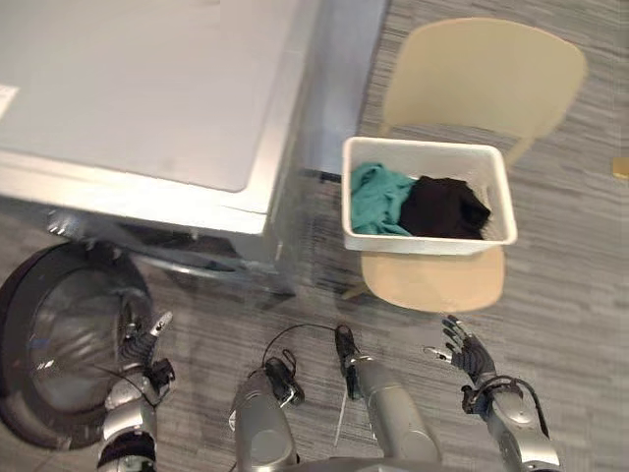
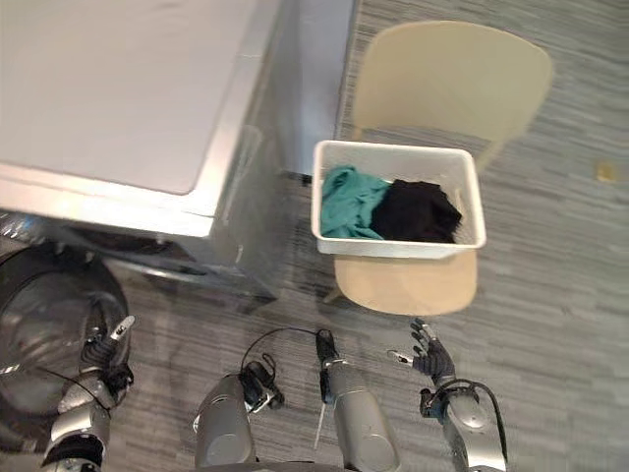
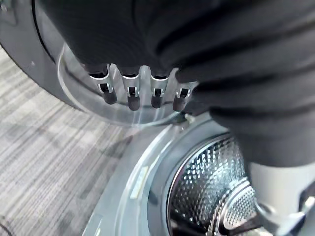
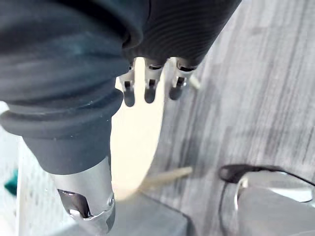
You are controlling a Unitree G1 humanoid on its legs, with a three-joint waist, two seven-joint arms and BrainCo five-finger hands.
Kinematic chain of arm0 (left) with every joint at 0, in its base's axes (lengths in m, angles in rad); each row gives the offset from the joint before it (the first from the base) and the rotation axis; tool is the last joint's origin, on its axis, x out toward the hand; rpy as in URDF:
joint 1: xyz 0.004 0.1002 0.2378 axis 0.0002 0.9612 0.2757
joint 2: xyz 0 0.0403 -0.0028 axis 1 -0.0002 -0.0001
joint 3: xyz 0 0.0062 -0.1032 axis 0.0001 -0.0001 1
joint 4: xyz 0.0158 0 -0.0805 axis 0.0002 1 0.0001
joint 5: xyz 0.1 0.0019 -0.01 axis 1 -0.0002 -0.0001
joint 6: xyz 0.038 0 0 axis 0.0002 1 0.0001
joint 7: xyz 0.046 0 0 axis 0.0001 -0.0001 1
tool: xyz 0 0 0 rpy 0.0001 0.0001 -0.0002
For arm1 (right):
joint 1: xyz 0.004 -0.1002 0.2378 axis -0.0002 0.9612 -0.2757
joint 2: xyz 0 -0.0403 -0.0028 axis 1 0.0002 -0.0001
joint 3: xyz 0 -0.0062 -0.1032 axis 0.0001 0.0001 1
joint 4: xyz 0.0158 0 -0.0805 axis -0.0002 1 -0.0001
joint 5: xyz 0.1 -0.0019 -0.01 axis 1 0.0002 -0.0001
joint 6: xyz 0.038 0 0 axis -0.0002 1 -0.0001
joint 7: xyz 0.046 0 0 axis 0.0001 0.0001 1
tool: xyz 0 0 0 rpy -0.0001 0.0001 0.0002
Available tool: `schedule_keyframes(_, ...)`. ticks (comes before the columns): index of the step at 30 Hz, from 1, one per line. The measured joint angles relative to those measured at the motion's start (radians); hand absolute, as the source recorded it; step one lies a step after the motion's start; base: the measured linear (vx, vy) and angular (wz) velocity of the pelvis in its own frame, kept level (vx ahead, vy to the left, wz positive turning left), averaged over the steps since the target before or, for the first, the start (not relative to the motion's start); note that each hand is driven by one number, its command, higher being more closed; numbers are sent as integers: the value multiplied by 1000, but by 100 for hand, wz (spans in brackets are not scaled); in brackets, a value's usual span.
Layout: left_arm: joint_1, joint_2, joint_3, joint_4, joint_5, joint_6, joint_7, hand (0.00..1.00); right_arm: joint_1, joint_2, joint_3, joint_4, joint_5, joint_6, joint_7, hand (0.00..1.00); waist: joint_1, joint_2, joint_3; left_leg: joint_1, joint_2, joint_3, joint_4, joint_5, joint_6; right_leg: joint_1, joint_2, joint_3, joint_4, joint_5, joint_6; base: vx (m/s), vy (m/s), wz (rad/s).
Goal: Pick up the laundry basket with both hands and put the clothes into the washing machine.
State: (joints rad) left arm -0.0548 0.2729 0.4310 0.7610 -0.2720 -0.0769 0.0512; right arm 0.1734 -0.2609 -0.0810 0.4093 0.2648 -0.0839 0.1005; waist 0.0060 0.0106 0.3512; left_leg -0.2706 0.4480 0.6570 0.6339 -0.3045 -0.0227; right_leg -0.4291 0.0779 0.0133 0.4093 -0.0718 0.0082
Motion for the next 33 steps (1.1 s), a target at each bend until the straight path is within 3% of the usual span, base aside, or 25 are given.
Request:
schedule_keyframes(1,2,-51,1,5,-13,0,4,0,10,19,-30,0,1,0,-24,0,5,0,0,29,17,18,1,-2,-4,31,-72,-74,42,-14,-9,38,-7,-51)
schedule_keyframes(2,5,-73,-1,10,-16,-1,4,0,10,25,-39,3,2,0,-36,0,6,0,0,41,24,23,0,-3,-9,50,-108,-113,59,-28,-11,41,-117,-32)
schedule_keyframes(3,13,-101,-6,46,-23,-3,5,0,-1,36,-51,28,2,-1,-51,0,3,-13,-9,51,25,29,-6,0,-20,77,-174,-181,82,-84,23,37,-190,-22)
schedule_keyframes(4,14,-123,-6,96,-29,1,7,0,-28,49,-79,60,2,-1,-68,0,0,-25,-15,53,28,27,-12,4,-31,72,-202,-223,103,-118,34,32,-219,-11)
schedule_keyframes(7,30,-176,-6,198,-28,30,11,0,-123,56,-142,124,2,-1,-123,0,-31,-22,-26,81,-11,14,-104,51,-85,71,-194,-232,101,-154,24,78,-204,-1)
schedule_keyframes(9,62,-201,-23,221,-28,38,19,0,-165,57,-170,127,2,-6,-152,0,-31,-21,-55,112,-36,25,-177,102,-107,77,-252,-326,120,-192,11,127,-138,-11)
schedule_keyframes(12,79,-225,-66,258,-25,44,40,0,-192,56,-170,121,1,-7,-167,0,-36,-7,-97,154,-43,25,-215,134,-125,85,-251,-340,160,-193,-2,240,-123,-3)
schedule_keyframes(15,77,-239,-104,270,-15,40,46,0,-232,55,-105,106,-3,-10,-172,0,-45,1,-130,205,-39,20,-230,215,-138,168,-235,-350,99,-194,-3,225,-110,-3)
schedule_keyframes(16,77,-239,-125,270,-15,37,47,0,-232,57,-76,88,-12,-12,-178,0,-45,0,-148,190,-17,2,-174,250,-144,213,-219,-353,34,-190,-8,197,-79,7)
schedule_keyframes(17,74,-240,-130,269,-14,31,47,0,-236,59,-61,81,-17,-17,-184,0,-44,-5,-149,154,-1,-18,-125,232,-144,239,-216,-354,4,-186,-14,181,-54,9)
schedule_keyframes(18,70,-242,-139,264,-14,22,49,0,-258,61,-38,76,-26,-25,-192,0,-42,-20,-153,111,-24,-55,-137,184,-150,256,-222,-347,-23,-176,-21,162,31,8)
schedule_keyframes(20,64,-243,-162,262,-17,21,61,0,-307,52,-32,76,-31,-28,-203,0,-37,-15,-156,75,-94,-96,-258,182,-125,280,-237,-340,-38,-170,-18,127,108,-7)
schedule_keyframes(21,66,-251,-167,274,-19,22,65,0,-328,35,-13,73,-32,-29,-210,0,-15,7,-166,72,-155,-150,-352,280,-55,306,-232,-334,-37,-167,-4,146,181,-34)
schedule_keyframes(23,73,-246,-187,284,-19,22,65,0,-330,40,16,55,-44,-33,-211,0,5,-2,-180,88,-179,-191,-326,286,-61,348,-241,-314,-55,-161,18,202,168,-12)
schedule_keyframes(26,81,-244,-199,290,-19,22,65,0,-339,35,49,-7,-84,-59,-206,0,11,-6,-196,92,-225,-211,-297,287,-62,397,-278,-311,-120,-142,51,149,130,16)
schedule_keyframes(28,96,-250,-200,295,-18,24,64,0,-351,35,97,-20,-138,-64,-204,0,12,8,-211,100,-248,-220,-300,286,-61,429,-299,-311,-141,-122,78,210,137,20)
schedule_keyframes(29,108,-261,-204,298,-14,27,64,0,-352,29,123,-20,-169,-62,-203,0,12,29,-213,117,-237,-234,-309,287,-61,399,-299,-305,-43,-115,76,129,66,14)
schedule_keyframes(30,102,-272,-202,300,-9,29,66,0,-354,21,137,-22,-193,-62,-200,0,14,56,-209,125,-209,-245,-307,285,-59,350,-280,-282,22,-150,80,101,41,2)
schedule_keyframes(31,103,-280,-200,310,-6,31,65,0,-359,16,149,-22,-214,-62,-193,0,12,91,-204,126,-182,-255,-304,282,-57,346,-239,-272,-54,-185,92,85,-99,4)
schedule_keyframes(32,109,-265,-187,331,2,29,63,0,-363,16,187,-47,-288,-62,-191,0,15,67,-199,130,-200,-282,-267,281,-56,402,-205,-260,-413,97,62,85,-131,28)
schedule_keyframes(33,102,-273,-191,335,8,28,65,0,-359,1,195,-45,-307,-65,-189,0,6,93,-201,119,-190,-318,-266,260,-69,427,-196,-280,-412,98,56,110,-91,33)
